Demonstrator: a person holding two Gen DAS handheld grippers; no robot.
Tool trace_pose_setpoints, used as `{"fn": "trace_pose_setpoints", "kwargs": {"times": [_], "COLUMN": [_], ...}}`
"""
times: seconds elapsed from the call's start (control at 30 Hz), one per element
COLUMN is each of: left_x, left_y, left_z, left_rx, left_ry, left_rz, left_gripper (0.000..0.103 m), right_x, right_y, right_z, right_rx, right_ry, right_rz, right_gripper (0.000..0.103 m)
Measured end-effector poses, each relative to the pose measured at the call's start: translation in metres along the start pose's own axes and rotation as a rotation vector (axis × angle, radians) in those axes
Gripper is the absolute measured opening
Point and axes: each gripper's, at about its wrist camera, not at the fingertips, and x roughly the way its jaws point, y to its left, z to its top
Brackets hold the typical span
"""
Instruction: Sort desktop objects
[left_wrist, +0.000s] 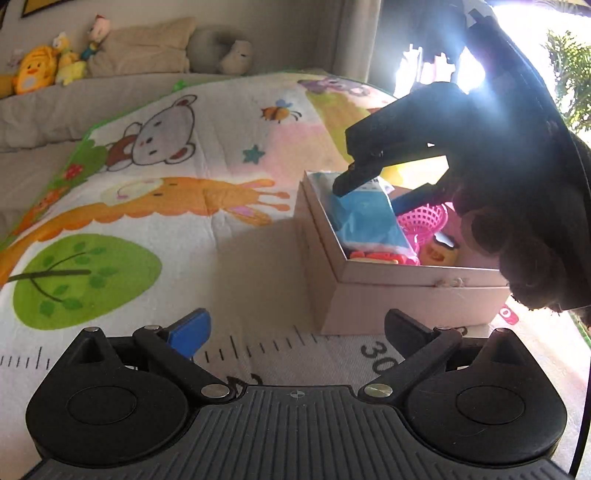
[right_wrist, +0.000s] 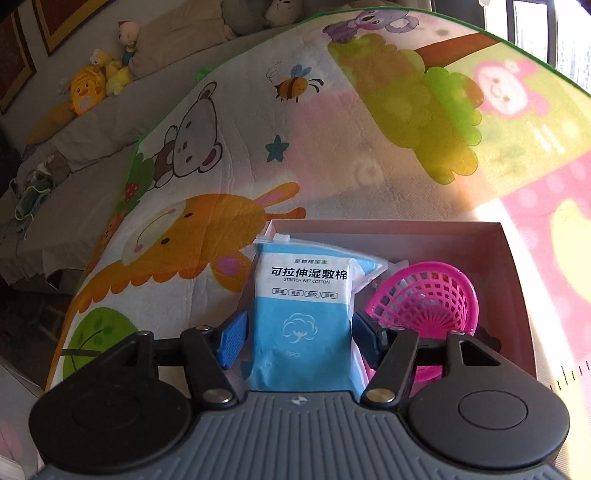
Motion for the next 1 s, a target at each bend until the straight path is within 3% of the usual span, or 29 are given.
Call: {"fn": "trace_pose_setpoints", "kwargs": {"times": [0.07, 0.1, 0.13, 0.2, 0.27, 0.37, 0.43, 0.57, 0.67, 0.77, 0.83, 1.0], "left_x": [-0.004, -0.006, -0.008, -0.011, -0.011, -0.007, -0.004, -0.002, 0.001, 0.004, 0.003, 0.003], "left_y": [0.000, 0.001, 0.002, 0.004, 0.006, 0.008, 0.010, 0.011, 0.009, 0.005, 0.002, -0.007], "left_z": [0.001, 0.001, 0.002, 0.002, 0.003, 0.003, 0.003, 0.002, 0.000, -0.003, -0.004, -0.011], "left_rx": [-0.005, -0.010, -0.016, -0.025, -0.035, -0.041, -0.046, -0.045, -0.027, -0.005, 0.006, 0.033], "left_ry": [-0.009, -0.013, -0.018, -0.025, -0.024, -0.011, 0.003, 0.012, 0.030, 0.047, 0.050, 0.105], "left_rz": [-0.005, -0.010, -0.007, 0.004, 0.010, 0.030, 0.041, 0.043, 0.039, 0.047, 0.049, 0.051], "left_gripper": [0.103, 0.103, 0.103, 0.103, 0.103, 0.103, 0.103, 0.103, 0.103, 0.103, 0.103, 0.103], "right_x": [-0.015, -0.019, -0.020, -0.012, 0.004, 0.014, 0.014, 0.001, -0.024, -0.067, -0.090, -0.115], "right_y": [0.000, 0.000, 0.000, 0.002, 0.005, 0.007, 0.003, 0.009, 0.006, -0.004, -0.013, -0.037], "right_z": [0.000, 0.000, -0.001, -0.003, -0.006, -0.002, 0.001, -0.008, -0.021, -0.048, -0.070, -0.123], "right_rx": [-0.016, -0.021, -0.027, -0.034, -0.036, -0.040, 0.004, -0.076, -0.096, -0.107, -0.093, -0.030], "right_ry": [-0.071, -0.089, -0.082, -0.042, -0.005, -0.035, -0.002, 0.013, -0.049, -0.160, -0.206, -0.201], "right_rz": [-0.019, -0.031, -0.034, -0.030, -0.035, -0.076, -0.058, -0.069, -0.069, -0.042, -0.040, -0.095], "right_gripper": [0.066, 0.061, 0.047, 0.032, 0.032, 0.033, 0.034, 0.034, 0.034, 0.045, 0.065, 0.082]}}
